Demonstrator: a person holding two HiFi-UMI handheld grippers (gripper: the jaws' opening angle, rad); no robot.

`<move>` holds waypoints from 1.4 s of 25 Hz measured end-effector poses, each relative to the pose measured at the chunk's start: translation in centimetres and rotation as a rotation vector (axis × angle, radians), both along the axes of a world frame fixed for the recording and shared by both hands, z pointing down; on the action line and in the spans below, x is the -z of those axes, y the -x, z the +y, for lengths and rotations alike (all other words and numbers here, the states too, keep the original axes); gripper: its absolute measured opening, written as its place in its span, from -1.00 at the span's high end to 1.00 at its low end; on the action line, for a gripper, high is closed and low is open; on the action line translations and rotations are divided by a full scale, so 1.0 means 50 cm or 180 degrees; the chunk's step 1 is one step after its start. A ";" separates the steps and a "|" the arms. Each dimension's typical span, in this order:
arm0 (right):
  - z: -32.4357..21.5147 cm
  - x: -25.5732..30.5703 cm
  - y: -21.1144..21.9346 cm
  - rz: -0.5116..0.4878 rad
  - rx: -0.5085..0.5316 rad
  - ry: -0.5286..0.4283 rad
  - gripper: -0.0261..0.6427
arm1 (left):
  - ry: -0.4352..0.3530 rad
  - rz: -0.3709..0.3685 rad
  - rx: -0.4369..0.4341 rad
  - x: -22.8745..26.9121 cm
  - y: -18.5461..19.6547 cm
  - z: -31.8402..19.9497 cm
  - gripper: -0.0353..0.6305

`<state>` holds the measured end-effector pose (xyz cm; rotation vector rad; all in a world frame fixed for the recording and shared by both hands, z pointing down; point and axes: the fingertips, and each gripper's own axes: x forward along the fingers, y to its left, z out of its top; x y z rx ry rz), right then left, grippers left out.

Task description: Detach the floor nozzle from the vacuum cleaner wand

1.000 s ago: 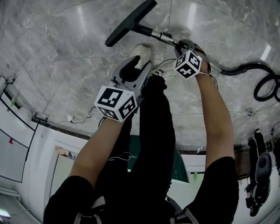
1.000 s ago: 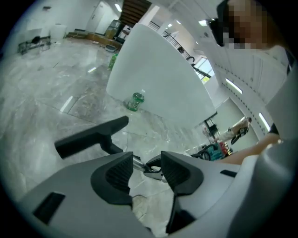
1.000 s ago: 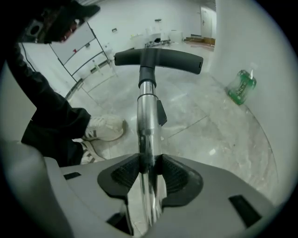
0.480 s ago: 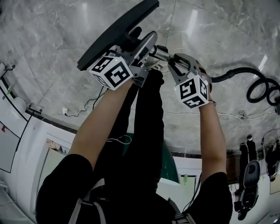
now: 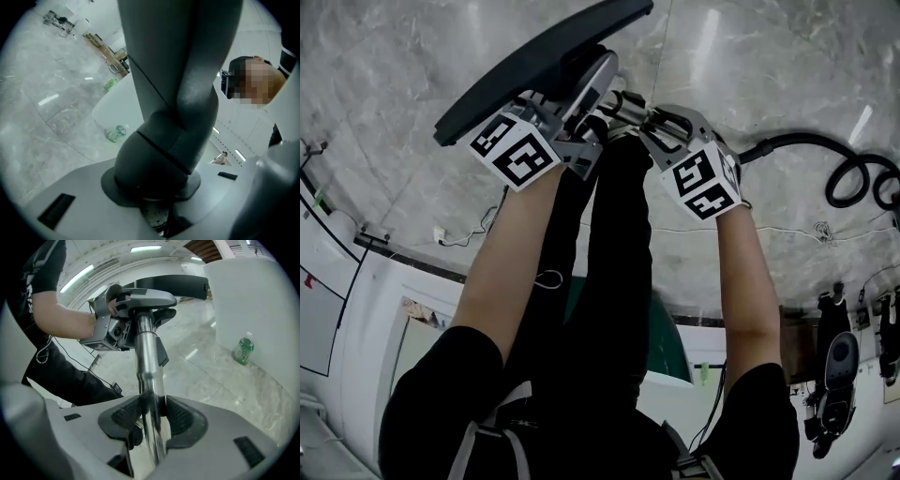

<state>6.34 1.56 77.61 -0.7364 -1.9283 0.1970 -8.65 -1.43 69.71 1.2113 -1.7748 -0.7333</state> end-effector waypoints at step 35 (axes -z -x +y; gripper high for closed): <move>0.104 0.235 -0.094 0.1206 0.0852 0.3569 0.65 | -0.0436 0.0800 -0.0873 0.087 -0.122 -0.093 0.59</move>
